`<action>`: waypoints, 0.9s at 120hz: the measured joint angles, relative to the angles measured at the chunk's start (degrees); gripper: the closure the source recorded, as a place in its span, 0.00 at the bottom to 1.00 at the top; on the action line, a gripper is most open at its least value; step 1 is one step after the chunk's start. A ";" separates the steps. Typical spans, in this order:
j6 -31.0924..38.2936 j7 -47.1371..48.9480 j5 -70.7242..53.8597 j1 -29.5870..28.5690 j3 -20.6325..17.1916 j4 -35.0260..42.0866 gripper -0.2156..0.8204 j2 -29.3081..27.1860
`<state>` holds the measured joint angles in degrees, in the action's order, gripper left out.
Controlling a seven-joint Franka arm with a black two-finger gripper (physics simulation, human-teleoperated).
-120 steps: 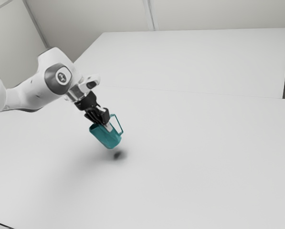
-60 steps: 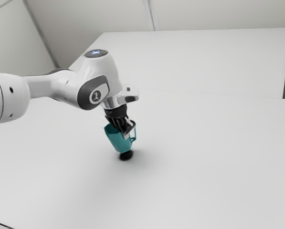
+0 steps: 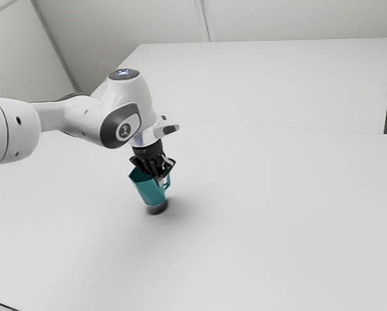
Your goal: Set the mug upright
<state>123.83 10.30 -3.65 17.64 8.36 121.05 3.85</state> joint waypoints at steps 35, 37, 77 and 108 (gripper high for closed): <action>0.51 3.79 -0.07 -0.29 0.00 0.00 0.96 1.61; 0.58 3.96 -0.06 -0.28 0.00 0.00 0.96 1.74; 1.81 6.44 -0.09 -0.07 0.00 -0.01 0.96 2.99; 2.09 7.34 0.07 0.04 -0.01 -0.01 0.75 3.31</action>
<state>125.92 17.64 -3.58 17.68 8.35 121.05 7.16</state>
